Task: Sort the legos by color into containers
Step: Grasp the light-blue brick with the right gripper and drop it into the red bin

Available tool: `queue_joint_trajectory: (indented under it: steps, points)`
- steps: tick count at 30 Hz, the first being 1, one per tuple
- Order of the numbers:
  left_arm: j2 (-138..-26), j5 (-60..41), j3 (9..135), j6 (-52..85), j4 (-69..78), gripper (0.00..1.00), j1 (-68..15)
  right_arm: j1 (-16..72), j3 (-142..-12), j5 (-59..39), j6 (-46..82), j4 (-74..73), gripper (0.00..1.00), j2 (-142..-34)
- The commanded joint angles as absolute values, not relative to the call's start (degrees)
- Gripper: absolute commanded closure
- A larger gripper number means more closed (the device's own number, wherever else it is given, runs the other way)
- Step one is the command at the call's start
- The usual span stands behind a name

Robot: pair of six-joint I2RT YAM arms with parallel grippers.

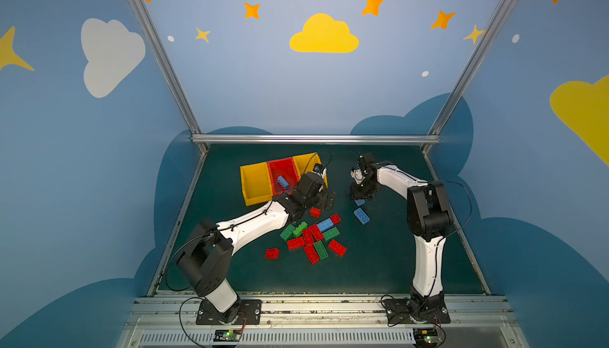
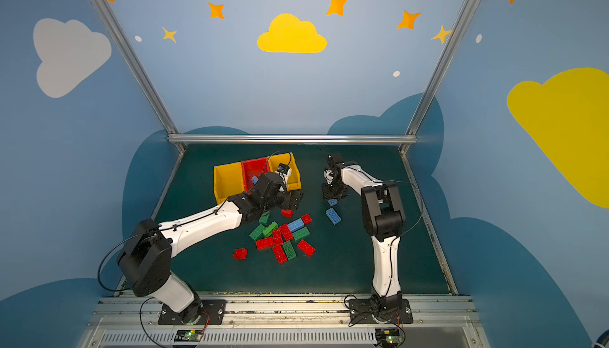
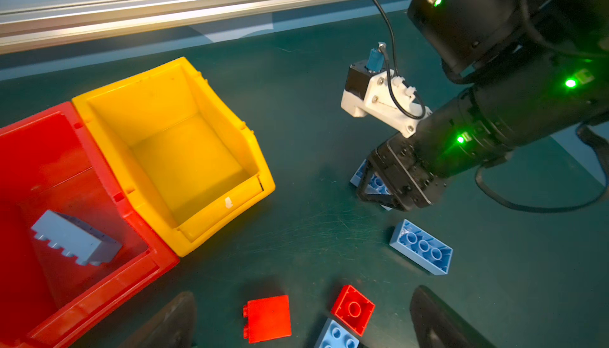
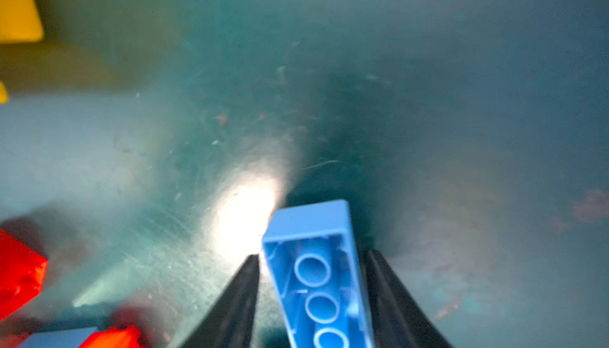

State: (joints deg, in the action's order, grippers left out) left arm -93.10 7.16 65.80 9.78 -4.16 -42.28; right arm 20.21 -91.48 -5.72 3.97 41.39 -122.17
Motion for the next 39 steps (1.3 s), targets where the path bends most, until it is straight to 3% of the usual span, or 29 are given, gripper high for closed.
queue_joint_trajectory:
  steps: [1, 9, 16, 21, 30, 39]
  points:
    - [-92.31, 9.04, 67.94, 10.62, -7.63, 0.0, -42.04, 21.65, -92.73, -4.97, 3.95, 43.48, 0.6, -123.68]
    - [-91.54, 9.82, 69.09, 18.7, -12.54, 0.0, -41.84, 23.5, -91.01, -3.82, 5.42, 43.9, 0.74, -121.93]
    - [-85.07, 11.84, 58.81, 22.51, -7.77, 0.0, -40.48, 24.19, -92.63, -3.08, 8.8, 46.83, 0.84, -119.03]
    - [-79.67, 10.05, 52.55, 22.62, -6.7, 0.0, -33.92, 27.34, -97.86, -3.69, 9.8, 49.45, 0.84, -117.44]
    - [-61.92, 13.86, 43.05, 22.66, -11.3, 0.0, -28.48, 36.48, -121.64, -13.06, 9.85, 51.49, 0.82, -124.85]
    - [-49.4, 17.39, 38.41, 24.69, -16.13, 0.0, -26.02, 39.0, -130.5, -25.35, 16.17, 30.86, 0.8, -135.09]
